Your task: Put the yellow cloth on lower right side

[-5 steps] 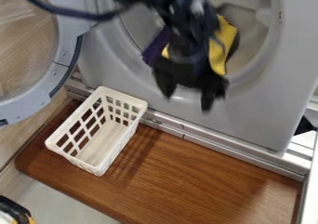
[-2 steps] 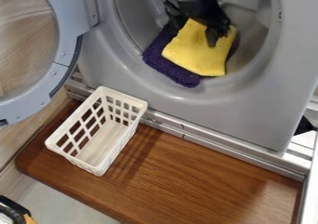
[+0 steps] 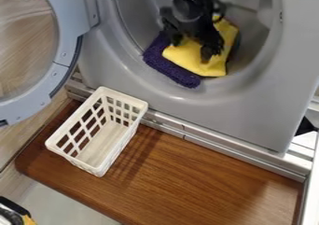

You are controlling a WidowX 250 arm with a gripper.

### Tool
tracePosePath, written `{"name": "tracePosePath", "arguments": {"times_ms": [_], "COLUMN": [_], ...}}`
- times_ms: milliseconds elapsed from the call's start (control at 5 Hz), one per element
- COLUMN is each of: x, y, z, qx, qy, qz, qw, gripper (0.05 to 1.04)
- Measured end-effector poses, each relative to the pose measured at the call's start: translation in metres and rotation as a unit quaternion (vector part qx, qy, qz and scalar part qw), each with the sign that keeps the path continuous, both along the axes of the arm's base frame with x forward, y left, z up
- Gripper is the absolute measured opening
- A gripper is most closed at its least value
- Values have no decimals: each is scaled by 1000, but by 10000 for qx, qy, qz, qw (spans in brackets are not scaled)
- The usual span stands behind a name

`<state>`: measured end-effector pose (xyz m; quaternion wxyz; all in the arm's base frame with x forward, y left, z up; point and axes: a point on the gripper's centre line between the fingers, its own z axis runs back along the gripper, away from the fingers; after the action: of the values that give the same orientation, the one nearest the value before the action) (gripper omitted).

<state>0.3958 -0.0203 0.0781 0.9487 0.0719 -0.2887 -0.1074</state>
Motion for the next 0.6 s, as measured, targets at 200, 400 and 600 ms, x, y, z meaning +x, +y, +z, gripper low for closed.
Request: {"name": "tracePosePath", "arguments": {"times_ms": [200, 400, 600], "x": [5, 6, 3], "y": [-1, -1, -2], "z": [-9, -8, -1], "qx": [-45, -45, -48], "qy": [77, 19, -51], "qz": [29, 29, -8], "qw": [10000, 10000, 10000], "gripper": [961, 690, 395]}}
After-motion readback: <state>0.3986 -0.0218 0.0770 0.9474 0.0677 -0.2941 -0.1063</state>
